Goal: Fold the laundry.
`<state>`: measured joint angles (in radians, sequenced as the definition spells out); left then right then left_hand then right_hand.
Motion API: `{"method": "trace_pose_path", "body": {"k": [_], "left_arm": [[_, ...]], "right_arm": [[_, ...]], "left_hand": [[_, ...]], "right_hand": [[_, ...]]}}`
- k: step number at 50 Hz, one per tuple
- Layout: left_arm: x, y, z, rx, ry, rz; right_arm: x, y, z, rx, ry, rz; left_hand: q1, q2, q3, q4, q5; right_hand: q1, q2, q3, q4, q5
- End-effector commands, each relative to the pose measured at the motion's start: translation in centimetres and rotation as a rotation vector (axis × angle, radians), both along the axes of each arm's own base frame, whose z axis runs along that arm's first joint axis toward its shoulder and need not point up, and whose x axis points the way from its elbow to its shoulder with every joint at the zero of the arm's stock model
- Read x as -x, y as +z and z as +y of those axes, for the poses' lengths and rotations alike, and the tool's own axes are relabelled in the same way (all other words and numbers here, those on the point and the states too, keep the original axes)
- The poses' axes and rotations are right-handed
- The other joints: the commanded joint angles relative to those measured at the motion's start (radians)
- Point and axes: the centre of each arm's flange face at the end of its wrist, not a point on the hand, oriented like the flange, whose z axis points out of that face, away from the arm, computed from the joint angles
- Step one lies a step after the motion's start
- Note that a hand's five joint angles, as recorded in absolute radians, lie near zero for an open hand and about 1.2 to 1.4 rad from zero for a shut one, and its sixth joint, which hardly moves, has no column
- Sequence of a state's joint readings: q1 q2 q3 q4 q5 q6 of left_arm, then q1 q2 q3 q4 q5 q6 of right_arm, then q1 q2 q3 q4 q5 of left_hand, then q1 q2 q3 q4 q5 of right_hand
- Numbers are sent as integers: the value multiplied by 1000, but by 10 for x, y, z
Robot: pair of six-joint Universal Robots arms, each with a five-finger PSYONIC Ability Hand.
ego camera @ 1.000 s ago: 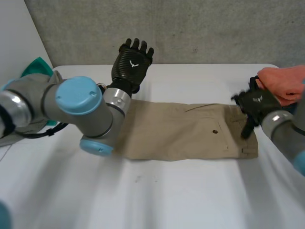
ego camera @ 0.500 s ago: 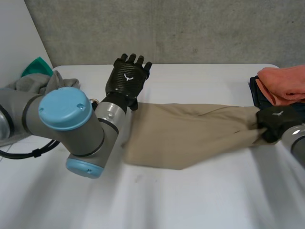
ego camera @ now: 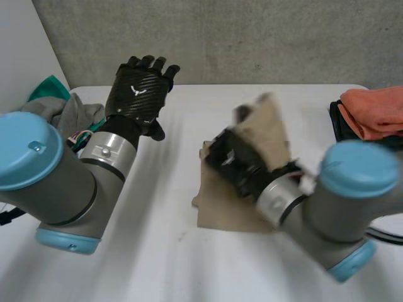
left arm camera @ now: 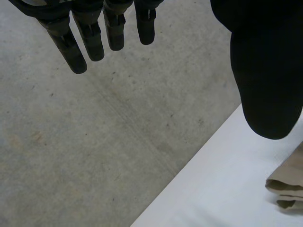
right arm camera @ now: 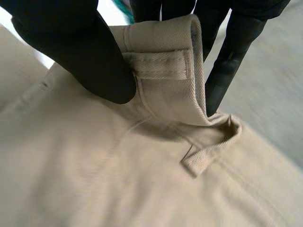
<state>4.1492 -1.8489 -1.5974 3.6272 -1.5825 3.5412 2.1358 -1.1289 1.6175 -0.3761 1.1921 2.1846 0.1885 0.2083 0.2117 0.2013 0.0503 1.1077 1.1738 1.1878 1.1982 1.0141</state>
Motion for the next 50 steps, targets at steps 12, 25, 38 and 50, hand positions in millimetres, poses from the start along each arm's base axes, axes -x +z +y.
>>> {"method": "trace_pose_path", "body": {"k": [12, 25, 38, 50], "left_arm": [[8, 20, -3, 50, -18, 52], [86, -30, 18, -275, -209, 40], [67, -116, 15, -531, 4, -188], [58, -122, 27, -614, 5, -257]], "right_arm": [[22, 61, -4, -302, -95, -412], [105, 43, -65, -768, -505, -529], [88, -31, -92, -855, -526, -285], [89, -21, -97, -716, -534, -215]], "left_hand": [[-14, -34, -37, -27, -50], [-14, -34, -37, -27, -50], [4, -15, -19, -8, -32], [40, 20, 16, 27, 3]], "right_hand": [[-933, -999, -1013, -1024, -1014], [-933, -999, -1013, -1024, -1014], [-933, -999, -1013, -1024, -1014], [-933, -999, -1013, -1024, -1014]]}}
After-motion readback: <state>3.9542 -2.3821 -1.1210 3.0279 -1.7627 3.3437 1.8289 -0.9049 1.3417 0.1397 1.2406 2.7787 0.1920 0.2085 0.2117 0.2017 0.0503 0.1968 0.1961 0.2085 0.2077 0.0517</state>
